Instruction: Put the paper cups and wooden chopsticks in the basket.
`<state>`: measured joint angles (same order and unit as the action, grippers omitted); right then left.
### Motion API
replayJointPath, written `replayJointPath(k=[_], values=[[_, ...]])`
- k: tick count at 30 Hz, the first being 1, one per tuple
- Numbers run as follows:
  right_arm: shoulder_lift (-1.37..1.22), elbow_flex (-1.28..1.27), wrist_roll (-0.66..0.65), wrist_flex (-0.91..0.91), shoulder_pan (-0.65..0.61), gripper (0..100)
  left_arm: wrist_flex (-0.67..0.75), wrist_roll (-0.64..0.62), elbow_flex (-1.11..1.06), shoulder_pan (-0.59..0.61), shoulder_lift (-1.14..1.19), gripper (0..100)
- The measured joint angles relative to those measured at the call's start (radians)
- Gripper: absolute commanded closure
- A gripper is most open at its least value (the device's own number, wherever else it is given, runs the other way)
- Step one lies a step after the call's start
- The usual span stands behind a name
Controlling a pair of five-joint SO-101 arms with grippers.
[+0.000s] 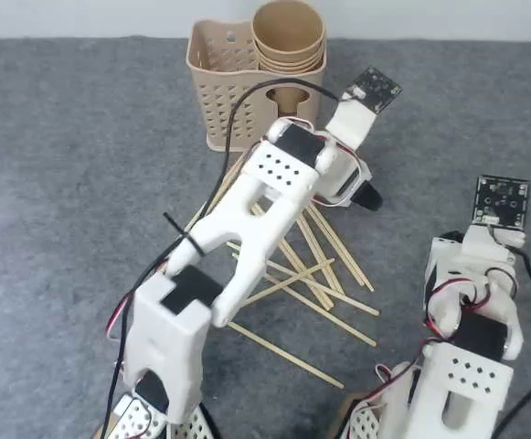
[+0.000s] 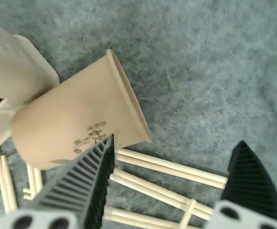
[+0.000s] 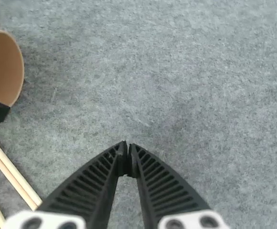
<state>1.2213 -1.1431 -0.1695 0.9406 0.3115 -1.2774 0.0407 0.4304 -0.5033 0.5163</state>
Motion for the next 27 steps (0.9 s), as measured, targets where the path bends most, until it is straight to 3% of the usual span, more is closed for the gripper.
replayJointPath(k=[6,12,27], values=[[0.003,-0.011,0.000,0.000,-0.014,99.0,0.000,0.000,0.060,0.032,0.078,67],[0.005,-0.051,0.000,-0.035,-0.046,99.0,0.006,0.000,0.069,0.044,0.092,96],[0.003,-0.054,0.000,-0.049,-0.044,98.9,0.006,0.002,0.069,0.043,0.092,99]])
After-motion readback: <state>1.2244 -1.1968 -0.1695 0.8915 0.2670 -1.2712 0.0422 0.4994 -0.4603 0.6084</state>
